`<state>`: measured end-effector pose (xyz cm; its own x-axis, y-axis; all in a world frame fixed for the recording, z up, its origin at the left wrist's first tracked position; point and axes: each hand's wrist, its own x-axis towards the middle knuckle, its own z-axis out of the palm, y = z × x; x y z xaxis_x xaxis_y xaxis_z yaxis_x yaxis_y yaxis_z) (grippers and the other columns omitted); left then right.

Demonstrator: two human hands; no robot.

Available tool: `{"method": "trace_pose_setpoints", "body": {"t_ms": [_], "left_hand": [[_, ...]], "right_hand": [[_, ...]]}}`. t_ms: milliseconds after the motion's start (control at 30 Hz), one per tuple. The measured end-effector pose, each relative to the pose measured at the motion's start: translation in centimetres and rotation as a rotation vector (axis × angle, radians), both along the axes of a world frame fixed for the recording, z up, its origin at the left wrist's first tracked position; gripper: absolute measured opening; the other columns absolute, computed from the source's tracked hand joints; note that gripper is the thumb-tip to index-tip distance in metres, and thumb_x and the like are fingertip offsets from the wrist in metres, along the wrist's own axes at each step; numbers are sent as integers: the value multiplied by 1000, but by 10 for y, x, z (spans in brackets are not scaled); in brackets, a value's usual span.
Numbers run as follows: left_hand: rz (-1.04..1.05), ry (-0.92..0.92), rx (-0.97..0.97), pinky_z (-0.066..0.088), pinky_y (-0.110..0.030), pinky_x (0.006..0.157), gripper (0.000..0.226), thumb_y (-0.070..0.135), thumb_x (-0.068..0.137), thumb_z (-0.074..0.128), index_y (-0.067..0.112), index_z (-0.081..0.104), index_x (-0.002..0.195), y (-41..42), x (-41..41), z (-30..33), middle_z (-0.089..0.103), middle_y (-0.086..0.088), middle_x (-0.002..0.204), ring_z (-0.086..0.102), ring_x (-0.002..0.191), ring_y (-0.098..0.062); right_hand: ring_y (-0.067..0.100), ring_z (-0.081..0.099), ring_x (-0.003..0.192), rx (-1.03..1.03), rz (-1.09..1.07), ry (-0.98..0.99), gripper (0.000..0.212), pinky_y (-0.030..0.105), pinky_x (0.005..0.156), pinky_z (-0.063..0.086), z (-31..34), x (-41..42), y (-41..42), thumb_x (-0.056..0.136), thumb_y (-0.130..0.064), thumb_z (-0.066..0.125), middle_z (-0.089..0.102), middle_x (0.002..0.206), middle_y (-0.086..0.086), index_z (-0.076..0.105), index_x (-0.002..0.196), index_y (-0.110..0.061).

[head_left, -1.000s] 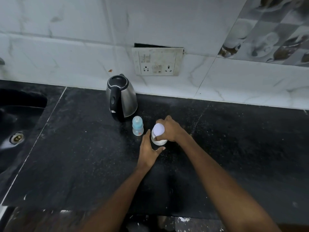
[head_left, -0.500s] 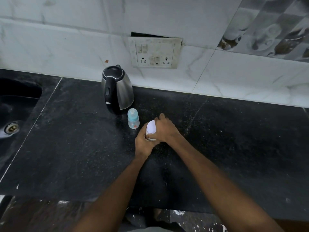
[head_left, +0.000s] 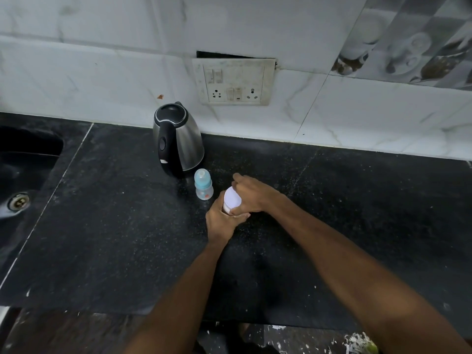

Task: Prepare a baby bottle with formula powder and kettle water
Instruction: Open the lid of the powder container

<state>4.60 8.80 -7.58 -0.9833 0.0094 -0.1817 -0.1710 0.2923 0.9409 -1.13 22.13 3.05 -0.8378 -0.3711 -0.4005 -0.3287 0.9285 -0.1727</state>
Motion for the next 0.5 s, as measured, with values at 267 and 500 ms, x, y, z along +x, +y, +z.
{"method": "trace_pose_setpoints", "body": {"t_ms": [267,500], "left_hand": [[-22,-24,44,56,-40,103,104,36,54,98,32,45,144,8,4,-1,63,11,134,62,121,-6],[36,21,97,54,-15,81,80,23,59,100,45,50,118,30,6,35,69,15,112,68,100,6]], "right_hand": [[27,57,105,-35,-56,36,75,36,83,47,-5,11,6,84,-62,71,47,130,11,59,130,-4],[30,54,117,-146,-231,79,68,45,93,49,16,15,14,93,-63,59,50,131,9,52,140,-13]]}}
